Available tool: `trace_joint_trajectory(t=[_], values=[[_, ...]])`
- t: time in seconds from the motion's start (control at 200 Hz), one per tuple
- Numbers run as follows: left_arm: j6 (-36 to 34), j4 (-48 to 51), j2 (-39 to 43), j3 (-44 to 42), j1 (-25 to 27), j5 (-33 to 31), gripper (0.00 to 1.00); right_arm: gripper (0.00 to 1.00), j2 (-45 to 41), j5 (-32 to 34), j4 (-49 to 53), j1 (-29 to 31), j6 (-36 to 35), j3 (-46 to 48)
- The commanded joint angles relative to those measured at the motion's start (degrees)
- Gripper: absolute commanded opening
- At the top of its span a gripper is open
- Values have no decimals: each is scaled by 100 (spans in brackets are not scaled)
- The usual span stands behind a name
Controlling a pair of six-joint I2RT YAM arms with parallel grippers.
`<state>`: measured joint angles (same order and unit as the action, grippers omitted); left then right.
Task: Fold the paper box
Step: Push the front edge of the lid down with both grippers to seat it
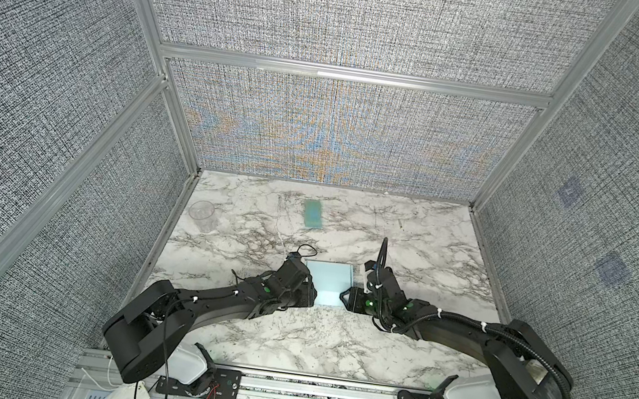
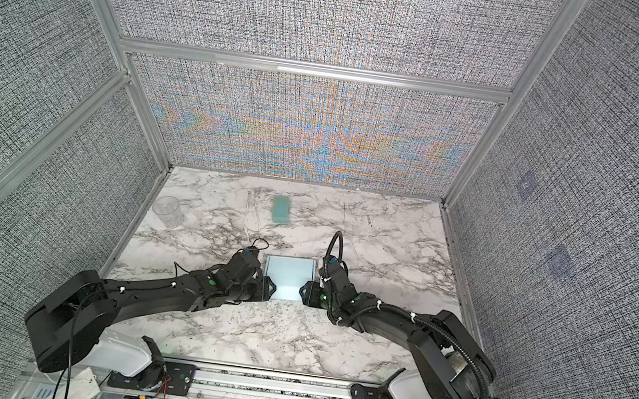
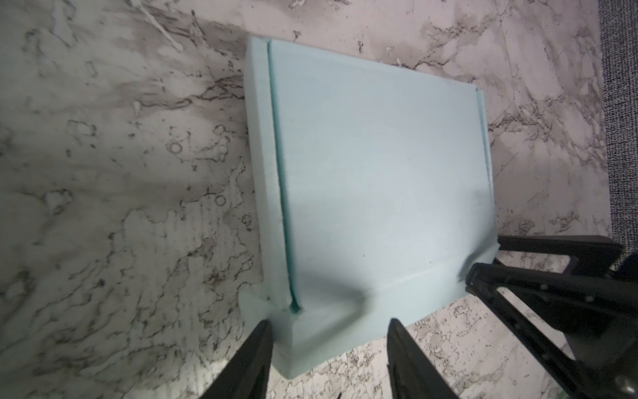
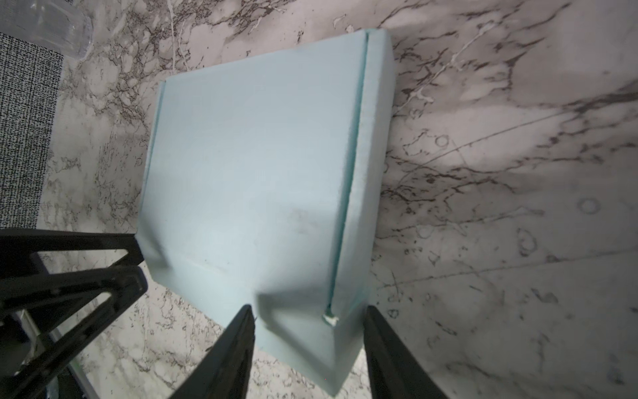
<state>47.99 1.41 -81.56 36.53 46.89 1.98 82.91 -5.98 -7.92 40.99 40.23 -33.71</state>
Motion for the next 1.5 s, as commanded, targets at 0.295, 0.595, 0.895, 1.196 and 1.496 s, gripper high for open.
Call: trace_joint_trajectory(t=[0.295,0.595,0.895,1.196,1.496], values=[[31,-49,59,187,75,199,52,44,-189,79,496,49,517,-255],[99,341,48,454,92,405,51,45,-189,41,1380,58,679,-667],[114,662,-5,659,92,626,51,45,-93,-17,2051,58,660,-1105],[18,1054,-43,961,91,850,51,45,128,-136,2356,49,583,-1348],[52,994,-159,1024,85,1230,50,45,119,-209,2335,35,630,-1389]])
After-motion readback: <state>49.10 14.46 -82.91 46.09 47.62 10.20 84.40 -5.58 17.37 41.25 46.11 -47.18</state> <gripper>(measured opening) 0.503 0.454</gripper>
